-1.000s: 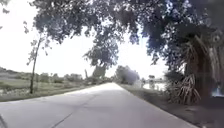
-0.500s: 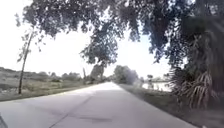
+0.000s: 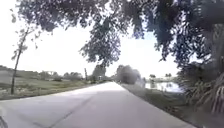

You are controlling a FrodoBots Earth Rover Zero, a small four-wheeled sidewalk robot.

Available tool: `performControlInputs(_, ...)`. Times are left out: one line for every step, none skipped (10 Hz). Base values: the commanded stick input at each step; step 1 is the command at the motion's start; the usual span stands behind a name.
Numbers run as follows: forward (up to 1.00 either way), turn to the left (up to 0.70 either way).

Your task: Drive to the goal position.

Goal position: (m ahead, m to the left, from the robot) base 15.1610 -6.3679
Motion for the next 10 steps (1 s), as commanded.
performControlInputs(1.00, 0.28)
performControlInputs(1.00, 0.16)
performControlInputs(1.00, 0.00)
performControlInputs(1.00, 0.00)
performControlInputs(1.00, 0.00)
performControlInputs(1.00, 0.00)
performControlInputs(1.00, 0.00)
performControlInputs(1.00, 0.00)
performControlInputs(1.00, 0.00)
performControlInputs(1.00, 0.00)
